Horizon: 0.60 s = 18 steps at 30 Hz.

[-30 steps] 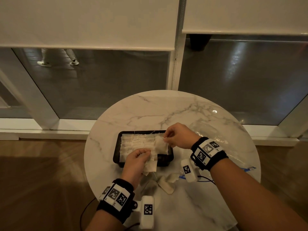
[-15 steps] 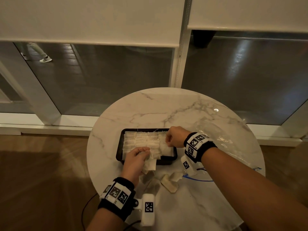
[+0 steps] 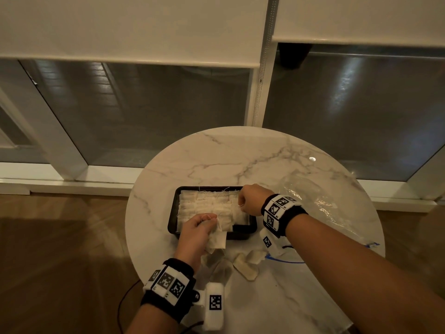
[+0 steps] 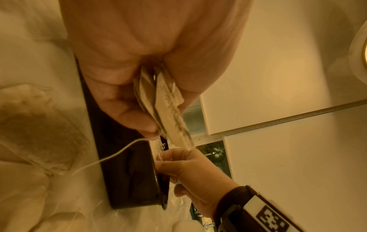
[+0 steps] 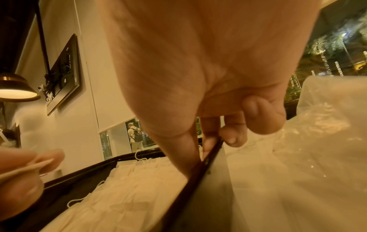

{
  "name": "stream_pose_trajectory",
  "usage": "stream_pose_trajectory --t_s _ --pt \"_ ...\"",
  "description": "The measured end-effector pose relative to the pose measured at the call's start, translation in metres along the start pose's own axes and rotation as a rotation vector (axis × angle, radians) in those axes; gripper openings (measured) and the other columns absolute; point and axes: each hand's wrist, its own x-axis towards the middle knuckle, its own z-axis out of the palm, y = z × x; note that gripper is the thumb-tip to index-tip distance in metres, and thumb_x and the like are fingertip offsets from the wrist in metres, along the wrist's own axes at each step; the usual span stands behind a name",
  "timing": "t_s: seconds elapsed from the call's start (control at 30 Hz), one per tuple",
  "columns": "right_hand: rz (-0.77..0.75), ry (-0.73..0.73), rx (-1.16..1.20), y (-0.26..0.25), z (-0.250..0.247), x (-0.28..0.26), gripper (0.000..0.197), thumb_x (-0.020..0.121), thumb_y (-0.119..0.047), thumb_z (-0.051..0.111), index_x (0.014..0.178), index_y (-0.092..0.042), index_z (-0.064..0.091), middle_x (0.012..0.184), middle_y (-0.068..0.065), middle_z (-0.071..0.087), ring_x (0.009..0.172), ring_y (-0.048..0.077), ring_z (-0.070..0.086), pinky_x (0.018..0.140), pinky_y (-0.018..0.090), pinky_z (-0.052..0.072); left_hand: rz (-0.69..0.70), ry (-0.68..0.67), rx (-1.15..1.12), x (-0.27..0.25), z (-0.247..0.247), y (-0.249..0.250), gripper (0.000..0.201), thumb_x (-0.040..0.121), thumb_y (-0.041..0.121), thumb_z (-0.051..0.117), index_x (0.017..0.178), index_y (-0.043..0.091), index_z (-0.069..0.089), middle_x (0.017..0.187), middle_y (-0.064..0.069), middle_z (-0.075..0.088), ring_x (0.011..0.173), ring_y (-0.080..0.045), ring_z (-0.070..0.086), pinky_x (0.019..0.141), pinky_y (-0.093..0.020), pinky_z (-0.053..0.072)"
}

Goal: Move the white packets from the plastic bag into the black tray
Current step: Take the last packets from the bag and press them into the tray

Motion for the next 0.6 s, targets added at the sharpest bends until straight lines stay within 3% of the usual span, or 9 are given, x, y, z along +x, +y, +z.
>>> stream_pose_trajectory --t_s 0.37,0.47,0.6 --pt "0.013 -0.036 -0.040 -0.0018 0.0010 -0.0009 0.020 0.089 -0.015 0.062 0.105 -0.021 0.073 0.108 0.002 0.071 0.095 0.022 0.067 0.085 0.036 0.057 -0.015 0.002 -0.002 -0.0018 0.0001 0.0024 0.014 0.097 0.008 0.062 0.107 0.010 0.071 0.095 -0.006 0.068 0.081 -0.017 0.064 0.056 -0.027 0.049" --pt "0.018 -0.050 -0.062 -0.0033 -0.0002 -0.0019 0.020 0.088 -0.018 0.063 0.106 -0.019 0.072 0.106 0.003 0.071 0.093 0.024 0.067 0.085 0.038 0.058 -0.019 0.000 0.003 -0.0038 0.0012 0.0031 0.014 0.097 0.009 0.062 0.107 0.011 0.071 0.096 -0.006 0.068 0.082 -0.017 0.064 0.056 -0.027 0.050" --pt "0.023 -0.066 -0.050 -0.0058 -0.0041 -0.0014 0.020 0.081 -0.026 0.069 0.100 -0.026 0.071 0.102 -0.002 0.070 0.088 0.020 0.066 0.081 0.036 0.059 -0.038 -0.002 0.004 -0.0052 0.0020 0.0051 0.014 0.097 0.012 0.062 0.108 0.013 0.071 0.097 -0.006 0.070 0.082 -0.019 0.065 0.060 -0.029 0.050"
